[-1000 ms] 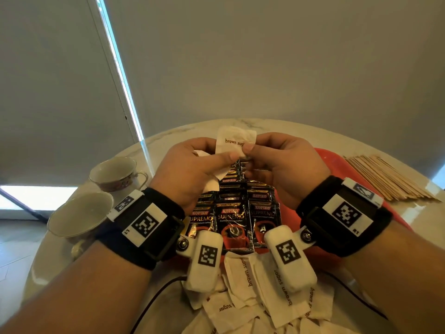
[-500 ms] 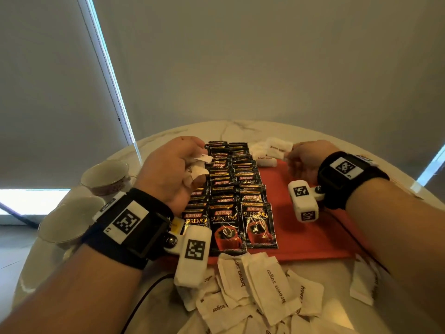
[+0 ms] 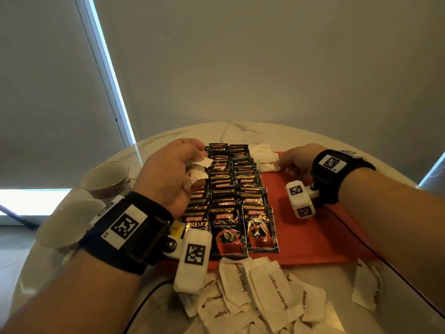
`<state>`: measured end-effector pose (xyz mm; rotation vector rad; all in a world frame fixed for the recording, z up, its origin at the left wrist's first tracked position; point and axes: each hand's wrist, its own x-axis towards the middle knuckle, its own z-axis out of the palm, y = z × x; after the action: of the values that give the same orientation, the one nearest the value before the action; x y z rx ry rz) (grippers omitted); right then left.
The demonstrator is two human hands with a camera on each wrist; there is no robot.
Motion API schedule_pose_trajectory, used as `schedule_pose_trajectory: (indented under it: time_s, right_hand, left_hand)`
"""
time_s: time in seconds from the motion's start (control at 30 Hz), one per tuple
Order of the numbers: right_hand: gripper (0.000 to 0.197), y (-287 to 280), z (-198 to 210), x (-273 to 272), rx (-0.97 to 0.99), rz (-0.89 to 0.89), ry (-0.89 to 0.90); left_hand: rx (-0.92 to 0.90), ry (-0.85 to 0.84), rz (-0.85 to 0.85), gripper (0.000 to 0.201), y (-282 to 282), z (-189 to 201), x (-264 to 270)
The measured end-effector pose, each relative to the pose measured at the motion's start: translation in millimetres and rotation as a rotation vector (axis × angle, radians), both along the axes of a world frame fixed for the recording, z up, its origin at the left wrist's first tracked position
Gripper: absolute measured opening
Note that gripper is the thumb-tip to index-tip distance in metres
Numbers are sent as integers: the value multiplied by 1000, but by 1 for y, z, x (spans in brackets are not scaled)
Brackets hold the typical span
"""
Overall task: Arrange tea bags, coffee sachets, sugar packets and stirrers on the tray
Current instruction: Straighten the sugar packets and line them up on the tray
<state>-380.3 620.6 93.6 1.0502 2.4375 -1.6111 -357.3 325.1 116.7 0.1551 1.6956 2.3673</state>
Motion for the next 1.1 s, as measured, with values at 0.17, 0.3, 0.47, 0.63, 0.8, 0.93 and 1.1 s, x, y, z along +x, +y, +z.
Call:
schedule_pose_trajectory:
  time_s: [0.17, 0.3, 0.47, 0.63, 0.8, 0.93, 1.1]
  right_hand:
    - [30, 1, -7, 3, -69, -13, 73]
    - [14, -3, -8, 6, -85, -86, 155]
    - [16, -16, -2, 10, -123, 67, 62]
    - [8, -12, -3, -1, -163, -85, 270]
    - [34, -3, -12, -10, -149, -82, 313]
    - [34, -14, -3, -2, -160, -37, 303]
    - [34, -27, 14, 21, -233, -81, 375]
  left_hand:
    - [11, 6, 12, 20, 2, 2, 5]
    - [10, -3, 25, 20, 3, 2, 7]
    - [-7, -10, 29, 18, 4, 0, 7]
    - [0, -26, 28, 17, 3, -2, 4]
    - [60, -28, 2, 14, 3, -2, 4]
    - [105, -39, -34, 37, 0, -1, 8]
    - [120, -59, -22, 25, 5, 0, 12]
